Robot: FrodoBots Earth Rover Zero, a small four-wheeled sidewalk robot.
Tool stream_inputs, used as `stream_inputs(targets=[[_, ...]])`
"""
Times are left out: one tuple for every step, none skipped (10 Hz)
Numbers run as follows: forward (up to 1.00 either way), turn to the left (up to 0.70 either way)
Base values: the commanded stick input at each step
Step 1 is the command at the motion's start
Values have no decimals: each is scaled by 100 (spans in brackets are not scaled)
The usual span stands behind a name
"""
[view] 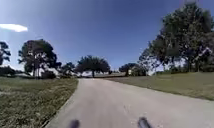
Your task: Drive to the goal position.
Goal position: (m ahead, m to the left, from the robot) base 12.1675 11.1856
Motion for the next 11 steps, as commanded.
stream_inputs(targets=[[70,0],[70,0],[70,0],[70,0],[70,0],[70,0],[70,0],[70,0],[70,0],[70,0],[70,0]])
